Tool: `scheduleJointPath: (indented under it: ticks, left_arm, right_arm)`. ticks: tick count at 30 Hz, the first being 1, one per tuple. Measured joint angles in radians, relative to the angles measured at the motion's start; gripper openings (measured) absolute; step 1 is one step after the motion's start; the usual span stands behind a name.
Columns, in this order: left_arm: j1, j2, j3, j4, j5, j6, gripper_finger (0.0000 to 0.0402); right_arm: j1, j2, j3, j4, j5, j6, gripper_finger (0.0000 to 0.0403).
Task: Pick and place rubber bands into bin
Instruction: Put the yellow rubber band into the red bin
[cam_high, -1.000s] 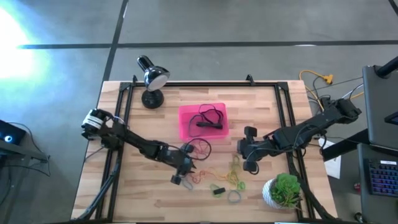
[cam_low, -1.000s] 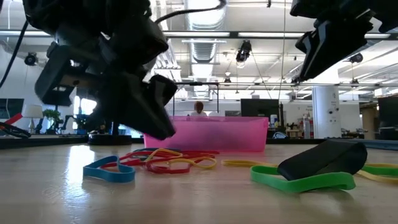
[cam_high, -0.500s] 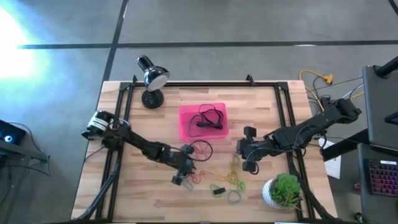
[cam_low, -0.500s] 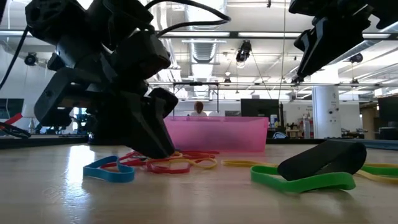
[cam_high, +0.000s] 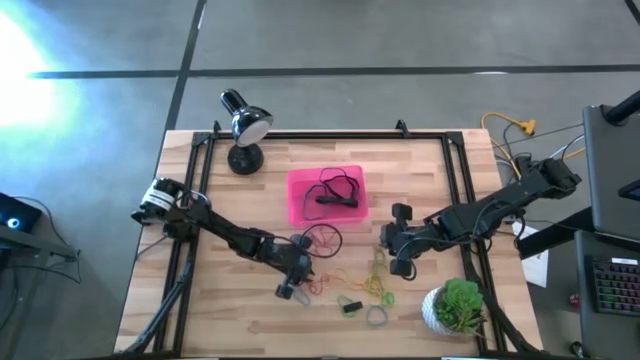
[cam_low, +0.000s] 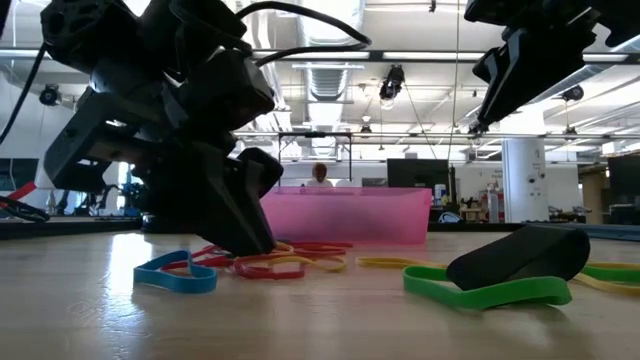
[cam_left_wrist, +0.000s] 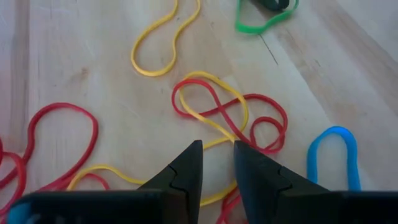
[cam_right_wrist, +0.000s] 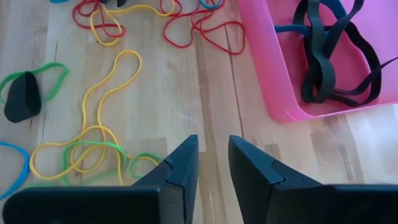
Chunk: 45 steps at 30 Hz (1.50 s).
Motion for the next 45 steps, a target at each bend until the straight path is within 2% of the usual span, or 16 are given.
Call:
scheduleJointPath:
  ticks: [8,18,28,34,40,45]
  left_arm:
    - [0.001,-0.005,0.000,0.012,-0.010,-0.021,0.0075]
    - [0.001,-0.008,0.000,0.001,-0.125,-0.012,0.0075]
    - [0.001,-0.077,-0.001,-0.140,-0.241,0.006,0.0075]
    - [0.001,-0.142,-0.015,-0.170,-0.244,0.006,0.0075]
    - [0.006,-0.139,-0.023,-0.168,-0.257,0.001,0.0075]
    - [0.016,-0.135,-0.029,-0.167,-0.274,-0.088,0.0075]
  right_arm:
    - [0.000,0.000,0.000,0.000,-0.001,0.000,0.0079]
    - [0.000,0.000,0.000,0.000,-0.002,0.000,0.0075]
    - [0.000,0.000,0.000,0.003,-0.002,0.000,0.0080]
    - [0.000,0.000,-0.002,0.005,-0.002,0.000,0.0084]
    - [0.000,0.001,-0.007,0.023,-0.002,-0.004,0.0076]
    - [0.000,0.001,-0.007,0.023,-0.002,-0.004,0.0070]
